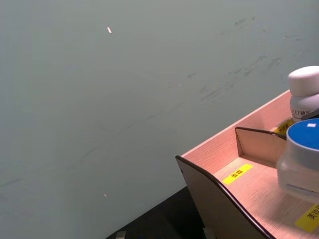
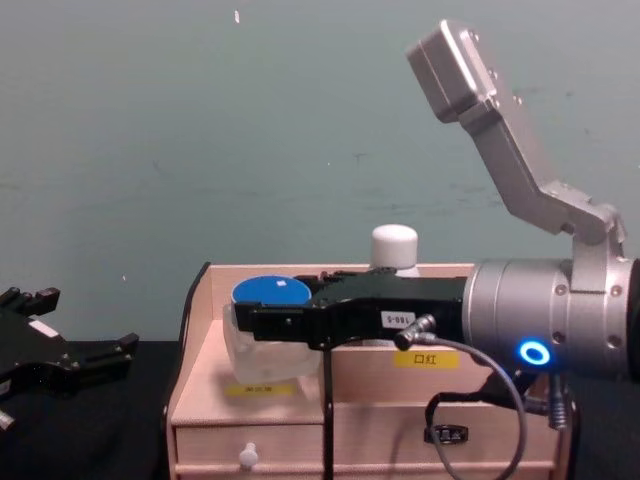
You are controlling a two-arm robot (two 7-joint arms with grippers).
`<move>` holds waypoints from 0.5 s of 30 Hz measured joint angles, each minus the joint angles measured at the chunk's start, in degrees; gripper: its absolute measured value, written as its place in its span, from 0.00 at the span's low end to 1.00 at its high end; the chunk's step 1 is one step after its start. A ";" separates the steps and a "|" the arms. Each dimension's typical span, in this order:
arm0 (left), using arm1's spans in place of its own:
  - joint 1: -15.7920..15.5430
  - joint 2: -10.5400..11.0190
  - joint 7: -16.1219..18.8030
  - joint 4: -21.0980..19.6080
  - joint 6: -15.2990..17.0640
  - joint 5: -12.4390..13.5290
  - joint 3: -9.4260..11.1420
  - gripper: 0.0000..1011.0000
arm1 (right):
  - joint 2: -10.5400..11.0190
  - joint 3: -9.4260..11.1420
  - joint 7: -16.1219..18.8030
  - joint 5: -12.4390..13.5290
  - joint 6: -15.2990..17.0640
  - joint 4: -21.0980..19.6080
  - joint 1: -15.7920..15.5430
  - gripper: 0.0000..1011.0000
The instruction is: Pick up the facial cleanser and watermelon frost from the table and place them into the tiered storage box.
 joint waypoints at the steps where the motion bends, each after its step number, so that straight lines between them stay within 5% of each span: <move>1: 0.00 0.00 0.00 0.00 0.00 0.00 0.00 0.99 | -0.29 -0.01 -0.02 -0.11 -0.24 0.86 0.32 0.72; 15: 0.00 0.00 0.00 0.00 0.00 0.00 0.00 0.99 | -2.89 -0.26 0.44 -1.25 -2.36 7.44 3.21 0.72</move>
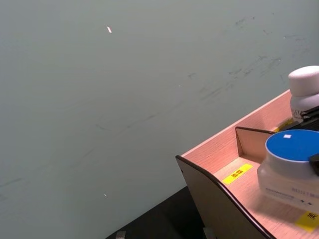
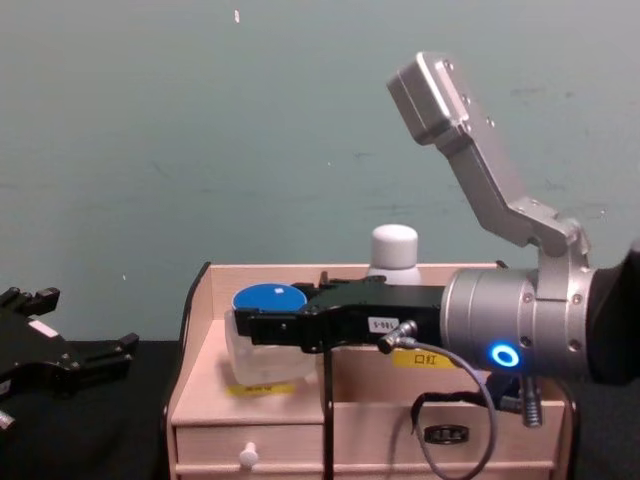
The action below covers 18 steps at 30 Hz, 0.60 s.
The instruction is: Pick up the facial cleanser and watermelon frost from the table and place them into the tiered storage box.
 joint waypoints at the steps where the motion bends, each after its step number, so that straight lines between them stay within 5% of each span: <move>1: 0.00 0.00 0.00 0.00 0.00 0.00 0.00 0.99 | -0.14 -0.02 0.06 -0.04 -0.11 0.29 0.15 0.72; 18: 0.00 0.00 0.00 0.00 0.00 0.00 0.00 0.99 | -2.14 -0.22 0.84 -0.98 -0.90 4.66 2.08 0.72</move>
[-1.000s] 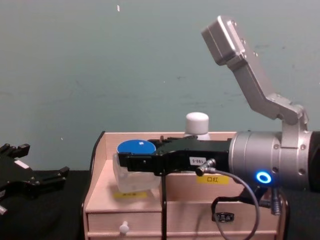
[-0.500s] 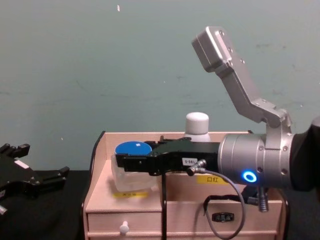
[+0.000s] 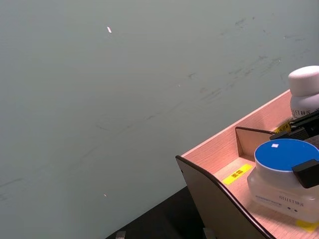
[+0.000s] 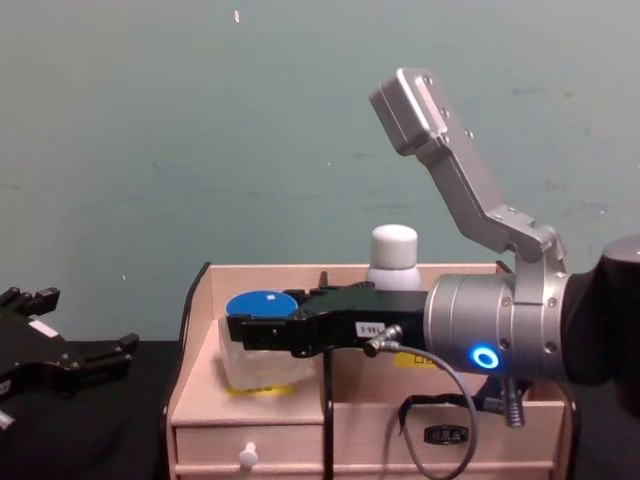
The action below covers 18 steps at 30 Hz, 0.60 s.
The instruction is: Pick up the facial cleanser and watermelon frost from the table and place them into the tiered storage box.
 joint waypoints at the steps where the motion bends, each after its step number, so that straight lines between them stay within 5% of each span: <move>1: 0.00 0.00 0.00 0.00 0.00 0.00 0.00 0.99 | -0.04 0.00 0.01 -0.05 0.01 0.09 0.04 0.72; 11: 0.00 0.00 0.00 0.00 0.00 0.00 0.00 0.99 | -0.09 0.03 -0.14 -0.27 0.63 0.15 0.06 0.73; 18: 0.00 0.00 0.00 0.00 0.00 0.00 0.00 0.99 | -0.11 0.05 -0.22 -0.54 0.53 0.27 0.18 0.91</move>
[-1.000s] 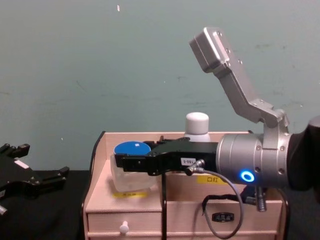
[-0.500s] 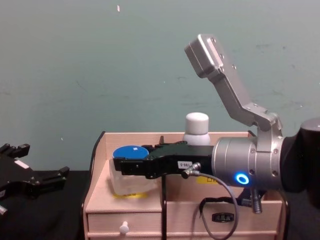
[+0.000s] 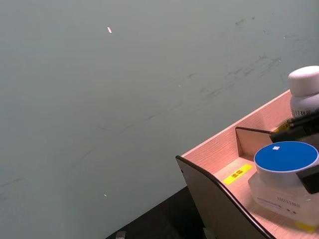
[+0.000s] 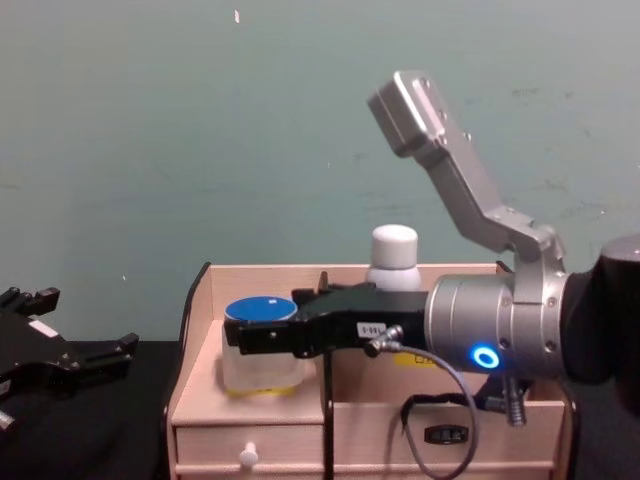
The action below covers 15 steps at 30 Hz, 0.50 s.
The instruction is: Pick up the facial cleanser and watermelon frost from the table and place them into the tiered storage box.
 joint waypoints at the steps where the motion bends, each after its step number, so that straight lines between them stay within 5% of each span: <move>1: 0.00 0.00 0.00 0.00 0.00 0.00 0.00 0.99 | 0.06 0.08 -0.02 -0.02 -0.31 -0.21 -0.10 0.94; 15: 0.00 0.00 0.00 0.00 0.00 0.00 0.00 0.99 | 2.16 1.80 -0.55 -0.52 -2.96 -6.53 -2.63 0.99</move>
